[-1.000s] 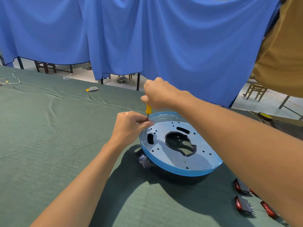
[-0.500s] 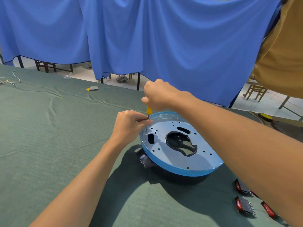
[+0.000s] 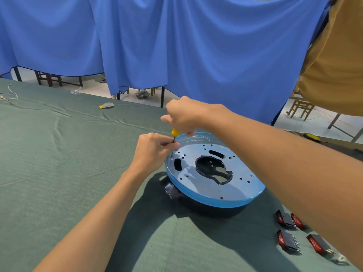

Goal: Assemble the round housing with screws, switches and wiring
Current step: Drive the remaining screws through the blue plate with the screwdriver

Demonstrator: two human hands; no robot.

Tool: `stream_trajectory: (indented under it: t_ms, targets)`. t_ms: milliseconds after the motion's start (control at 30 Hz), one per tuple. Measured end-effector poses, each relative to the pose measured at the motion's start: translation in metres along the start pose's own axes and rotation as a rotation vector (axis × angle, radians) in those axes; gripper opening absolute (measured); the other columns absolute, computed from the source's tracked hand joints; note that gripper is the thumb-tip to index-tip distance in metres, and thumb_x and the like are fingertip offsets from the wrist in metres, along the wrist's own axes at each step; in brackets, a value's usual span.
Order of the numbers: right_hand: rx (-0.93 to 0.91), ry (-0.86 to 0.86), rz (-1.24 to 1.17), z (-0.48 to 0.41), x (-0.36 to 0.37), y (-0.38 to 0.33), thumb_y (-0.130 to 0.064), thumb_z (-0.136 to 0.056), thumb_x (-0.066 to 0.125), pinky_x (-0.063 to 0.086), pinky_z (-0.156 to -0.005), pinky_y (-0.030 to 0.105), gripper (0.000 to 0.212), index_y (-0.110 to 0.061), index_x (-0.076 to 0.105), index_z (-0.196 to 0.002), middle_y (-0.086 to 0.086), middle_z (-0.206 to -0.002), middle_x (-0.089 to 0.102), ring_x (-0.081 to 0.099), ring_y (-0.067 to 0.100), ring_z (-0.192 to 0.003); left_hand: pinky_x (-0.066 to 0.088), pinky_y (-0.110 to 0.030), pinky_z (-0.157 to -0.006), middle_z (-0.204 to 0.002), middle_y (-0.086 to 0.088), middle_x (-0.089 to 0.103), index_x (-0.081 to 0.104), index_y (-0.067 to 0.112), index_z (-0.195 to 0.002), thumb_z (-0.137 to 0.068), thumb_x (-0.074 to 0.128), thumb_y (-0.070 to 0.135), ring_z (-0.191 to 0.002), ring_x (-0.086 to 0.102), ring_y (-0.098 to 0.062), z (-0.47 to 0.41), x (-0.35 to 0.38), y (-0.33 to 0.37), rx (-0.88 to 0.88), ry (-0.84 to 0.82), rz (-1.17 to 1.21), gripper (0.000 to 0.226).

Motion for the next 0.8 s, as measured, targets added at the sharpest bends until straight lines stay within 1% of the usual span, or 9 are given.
stream_trajectory:
  t_ms: [100,167,233,300,400,467,567,667,800]
  targets:
    - [-0.082,-0.079,0.070,0.003,-0.006,-0.008,-0.021,-0.091,0.059,0.053,-0.056,0.032,0.014,-0.011,0.060,-0.100,0.007,-0.090,0.060,0.069,0.023,-0.067,0.050,-0.045,-0.071,-0.074,-0.009,0.074,0.080,0.013,-0.081,-0.088,0.070,0.016,-0.076,0.065,-0.035,-0.002,0.002,-0.002,0.002,-0.083,-0.004,0.012]
    - [-0.094,0.027,0.098,0.002,-0.010,-0.006,-0.009,-0.088,0.058,0.042,-0.049,0.029,0.004,-0.012,0.060,-0.090,0.007,-0.083,0.054,0.063,0.026,-0.071,0.051,-0.044,-0.076,-0.081,-0.007,0.076,0.080,0.014,-0.086,-0.092,0.066,0.017,-0.081,0.067,-0.032,-0.001,0.003,-0.003,-0.019,-0.118,0.010,0.015]
    - [-0.060,0.129,0.049,0.002,-0.009,-0.003,-0.016,-0.092,0.058,0.033,-0.046,0.027,0.024,-0.017,0.046,-0.071,0.003,-0.073,0.043,0.055,0.024,-0.061,0.052,-0.041,-0.079,-0.088,-0.003,0.077,0.079,0.012,-0.089,-0.091,0.067,0.015,-0.084,0.069,-0.025,0.001,0.003,0.000,-0.001,-0.090,0.015,0.013]
    - [-0.012,0.175,0.025,0.003,-0.003,0.001,-0.028,-0.097,0.053,0.031,-0.045,0.027,0.039,-0.018,0.034,-0.065,0.003,-0.069,0.038,0.048,0.022,-0.054,0.053,-0.042,-0.076,-0.085,-0.003,0.076,0.079,0.009,-0.086,-0.084,0.075,0.014,-0.079,0.069,-0.023,0.003,0.000,0.002,0.016,0.005,0.032,0.008]
    - [0.034,0.158,0.041,0.000,-0.001,0.003,-0.038,-0.100,0.046,0.038,-0.046,0.027,0.041,-0.017,0.036,-0.066,0.006,-0.070,0.042,0.054,0.021,-0.049,0.052,-0.046,-0.069,-0.072,-0.014,0.073,0.079,0.007,-0.078,-0.077,0.081,0.016,-0.070,0.065,-0.034,0.002,-0.002,0.000,0.013,0.049,0.008,0.009]
    - [0.005,0.071,0.041,-0.001,-0.005,0.002,-0.043,-0.095,0.052,0.051,-0.057,0.033,0.035,-0.015,0.048,-0.075,0.006,-0.072,0.052,0.063,0.022,-0.055,0.051,-0.047,-0.070,-0.072,-0.015,0.072,0.080,0.007,-0.077,-0.078,0.079,0.014,-0.073,0.065,-0.036,0.000,-0.002,-0.001,0.019,0.018,-0.001,0.007]
    - [-0.078,0.034,0.011,0.001,-0.009,-0.003,-0.019,-0.090,0.060,0.054,-0.063,0.034,0.006,-0.018,0.055,-0.087,0.005,-0.081,0.055,0.064,0.023,-0.070,0.051,-0.045,-0.072,-0.074,-0.012,0.074,0.080,0.010,-0.079,-0.082,0.076,0.013,-0.076,0.065,-0.036,-0.001,-0.001,-0.002,0.021,-0.009,-0.001,0.006]
    - [-0.057,0.105,0.016,0.000,-0.006,-0.002,-0.016,-0.094,0.056,0.050,-0.057,0.033,0.026,-0.016,0.044,-0.071,0.001,-0.071,0.050,0.063,0.025,-0.064,0.052,-0.043,-0.075,-0.079,-0.004,0.076,0.080,0.012,-0.082,-0.087,0.070,0.013,-0.077,0.067,-0.028,0.000,0.001,-0.002,0.031,-0.031,-0.009,0.012]
    - [0.025,0.137,0.026,-0.002,-0.002,0.004,-0.030,-0.100,0.049,0.041,-0.041,0.024,0.035,-0.015,0.037,-0.070,0.009,-0.073,0.048,0.055,0.012,-0.030,0.052,-0.043,-0.077,-0.076,-0.006,0.075,0.079,0.008,-0.080,-0.081,0.077,0.016,-0.077,0.067,-0.028,0.002,0.001,0.001,0.065,0.048,-0.013,0.009]
Point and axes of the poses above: each hand's wrist, its own z-axis away from the middle knuckle, its own x-axis out of the palm, y = z × x, the point moved 4 cm from there along -z, towards the middle knuckle
